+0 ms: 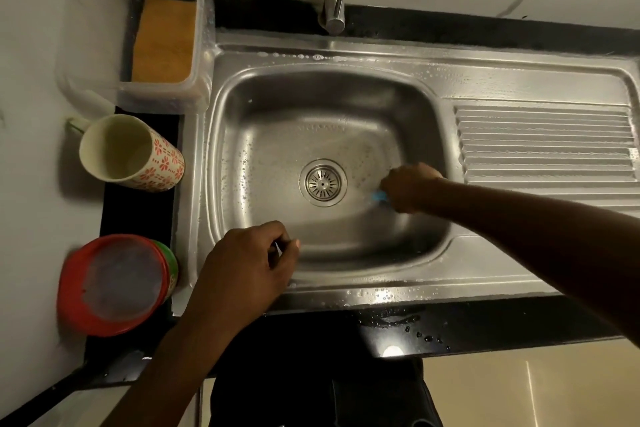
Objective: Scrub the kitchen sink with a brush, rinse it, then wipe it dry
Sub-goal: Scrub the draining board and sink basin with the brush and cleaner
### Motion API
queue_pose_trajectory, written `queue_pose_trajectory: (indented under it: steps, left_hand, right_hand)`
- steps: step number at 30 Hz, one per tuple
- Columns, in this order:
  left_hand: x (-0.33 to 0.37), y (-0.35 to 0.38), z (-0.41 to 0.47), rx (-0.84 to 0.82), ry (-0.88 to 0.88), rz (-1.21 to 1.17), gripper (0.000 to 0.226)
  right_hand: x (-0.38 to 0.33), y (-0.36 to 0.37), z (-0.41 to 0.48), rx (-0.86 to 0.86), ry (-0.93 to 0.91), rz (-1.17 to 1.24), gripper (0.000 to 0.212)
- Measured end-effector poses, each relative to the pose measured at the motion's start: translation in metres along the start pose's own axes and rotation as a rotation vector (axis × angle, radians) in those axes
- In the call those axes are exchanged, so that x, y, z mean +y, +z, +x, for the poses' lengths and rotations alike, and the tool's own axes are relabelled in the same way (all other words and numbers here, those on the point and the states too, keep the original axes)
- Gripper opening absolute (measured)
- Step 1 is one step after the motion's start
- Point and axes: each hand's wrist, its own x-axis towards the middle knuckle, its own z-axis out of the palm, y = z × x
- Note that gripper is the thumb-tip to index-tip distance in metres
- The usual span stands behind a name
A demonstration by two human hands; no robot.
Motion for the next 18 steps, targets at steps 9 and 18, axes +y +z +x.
queue_pose_trajectory:
  steps: [9, 18]
  left_hand:
    - [0.002, 0.0, -0.004, 0.008, -0.022, -0.03, 0.024]
    - [0.005, 0.001, -0.002, -0.026, -0.009, 0.006, 0.02]
  right_hand:
    - [-0.014, 0.011, -0.002, -0.151, -0.03, 0.242, 0.043]
    - [-0.112, -0.002, 0.021, -0.058, -0.151, 0.612, 0.037]
